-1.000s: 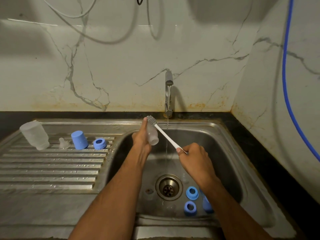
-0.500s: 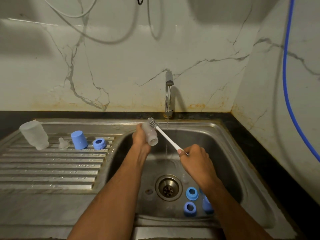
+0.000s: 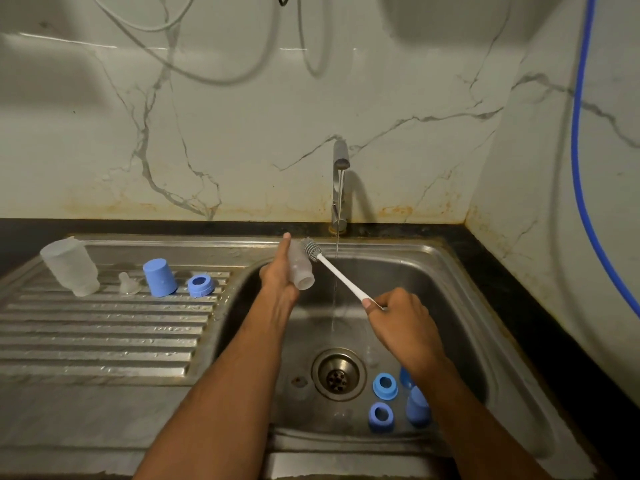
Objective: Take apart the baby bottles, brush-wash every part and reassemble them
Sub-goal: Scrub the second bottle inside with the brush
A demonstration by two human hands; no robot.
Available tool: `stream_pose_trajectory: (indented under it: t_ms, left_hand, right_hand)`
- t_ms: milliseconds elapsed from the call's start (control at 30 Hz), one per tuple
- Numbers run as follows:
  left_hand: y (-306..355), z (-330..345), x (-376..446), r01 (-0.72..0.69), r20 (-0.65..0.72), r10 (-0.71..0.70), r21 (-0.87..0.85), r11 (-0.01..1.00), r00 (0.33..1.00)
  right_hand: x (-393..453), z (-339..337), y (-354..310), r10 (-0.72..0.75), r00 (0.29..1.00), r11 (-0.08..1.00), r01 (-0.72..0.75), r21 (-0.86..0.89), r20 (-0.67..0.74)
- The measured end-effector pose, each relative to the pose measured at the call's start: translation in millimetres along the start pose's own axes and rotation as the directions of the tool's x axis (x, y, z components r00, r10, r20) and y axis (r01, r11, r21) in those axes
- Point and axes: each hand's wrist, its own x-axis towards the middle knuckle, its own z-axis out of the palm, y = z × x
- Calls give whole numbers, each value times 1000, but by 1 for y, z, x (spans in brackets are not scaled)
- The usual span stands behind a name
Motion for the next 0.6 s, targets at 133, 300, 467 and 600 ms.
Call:
stream_pose_trajectory:
  t_ms: [133,300,467,600]
  left_hand:
    - [2,-7,25,39,-37,-39,-13,999,999]
    - [-6,-13,7,72,-55,-66,105,992,996]
    - [2,-1,-21,78,12,-79,55,995,997]
    - [-5,5,-24,32,-6,-31,184,982,1000]
  right_hand:
    - [-2,-28,11,70,994,986,-81,-142,-81]
    - [-6,-41,19,179,982,960,-188,-208,-62]
    - [-3,-34,7,157,988,976,-157,-148,-7]
    - [-8,-19,4,59,998,996,-57,-66,19]
